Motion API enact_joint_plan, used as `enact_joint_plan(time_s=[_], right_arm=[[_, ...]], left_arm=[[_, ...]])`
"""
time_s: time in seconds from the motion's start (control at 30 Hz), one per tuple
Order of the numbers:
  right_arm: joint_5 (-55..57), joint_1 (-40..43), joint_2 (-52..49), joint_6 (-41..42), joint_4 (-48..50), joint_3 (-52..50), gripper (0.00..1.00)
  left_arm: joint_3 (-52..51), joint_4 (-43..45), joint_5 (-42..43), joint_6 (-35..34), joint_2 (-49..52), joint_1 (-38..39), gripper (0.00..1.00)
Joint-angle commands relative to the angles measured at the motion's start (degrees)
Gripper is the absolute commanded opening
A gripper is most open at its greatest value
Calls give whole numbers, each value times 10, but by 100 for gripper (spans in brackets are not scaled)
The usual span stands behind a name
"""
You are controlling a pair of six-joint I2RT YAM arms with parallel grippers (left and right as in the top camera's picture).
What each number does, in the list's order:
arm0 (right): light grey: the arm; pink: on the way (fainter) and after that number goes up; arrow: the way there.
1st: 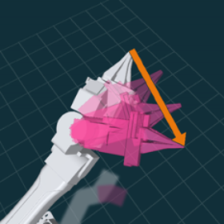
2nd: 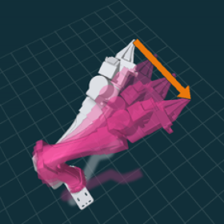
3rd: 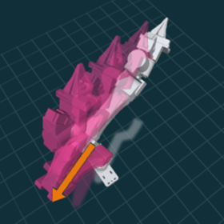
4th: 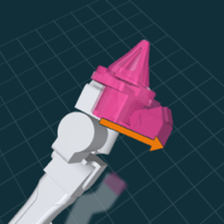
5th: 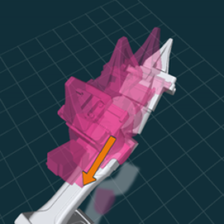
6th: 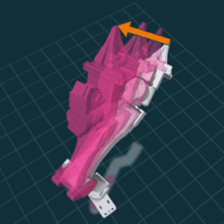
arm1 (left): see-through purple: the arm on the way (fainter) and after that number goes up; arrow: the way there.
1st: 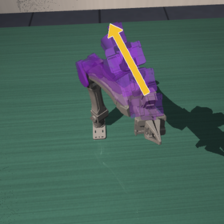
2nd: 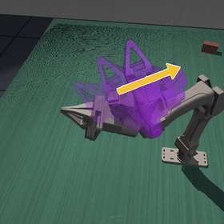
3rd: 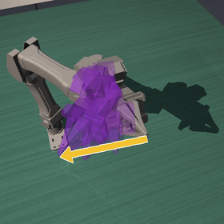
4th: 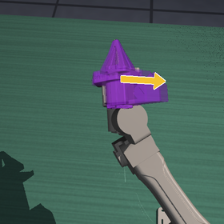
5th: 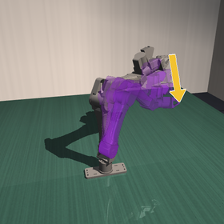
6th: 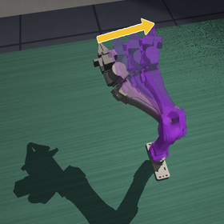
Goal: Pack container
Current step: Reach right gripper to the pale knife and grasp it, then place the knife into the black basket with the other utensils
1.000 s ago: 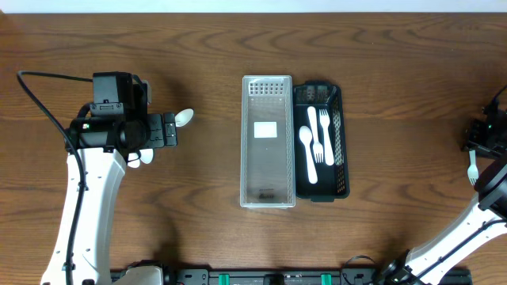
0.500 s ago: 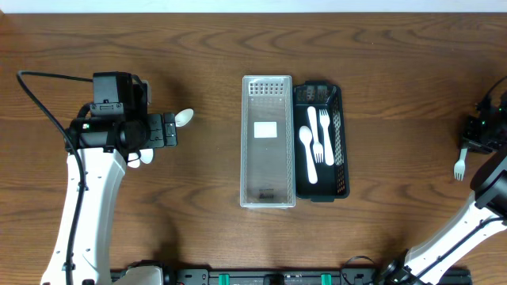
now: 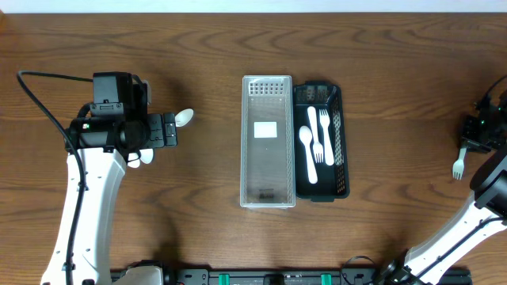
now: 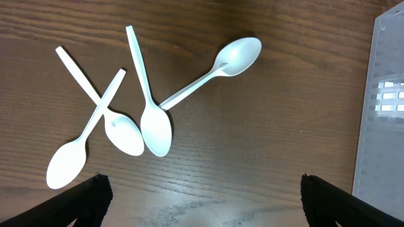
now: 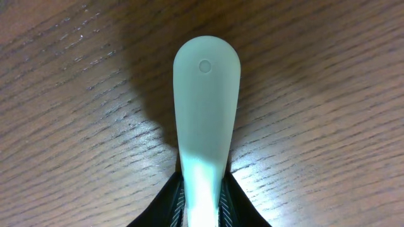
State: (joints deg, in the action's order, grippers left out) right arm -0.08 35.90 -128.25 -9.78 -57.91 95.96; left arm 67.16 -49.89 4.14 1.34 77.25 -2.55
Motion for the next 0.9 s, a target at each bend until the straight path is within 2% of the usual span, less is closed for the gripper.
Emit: enact_joint_plan(time_s=[0.0,0.1,0.37,0.47,0.63,0.87], right_arm=[[-49,-16,-24,30,-11,-9,11],[-50,-23,2,38,-29,13,5],[-64,-93,138,47,-52,59,1],[-64,-144,201,57,-50,64,1],[-64,-256,285,123,-42,64,1],[-64,-417,303,199,-49,63,1]], left_arm=[[6,-2,2,3,2,-3,98],[6,-2,2,3,2,-3,98],[6,-2,2,3,2,-3,98],[6,-2,2,3,2,-3,98],[6,-2,2,3,2,-3,98],[6,-2,2,3,2,-3,98]])
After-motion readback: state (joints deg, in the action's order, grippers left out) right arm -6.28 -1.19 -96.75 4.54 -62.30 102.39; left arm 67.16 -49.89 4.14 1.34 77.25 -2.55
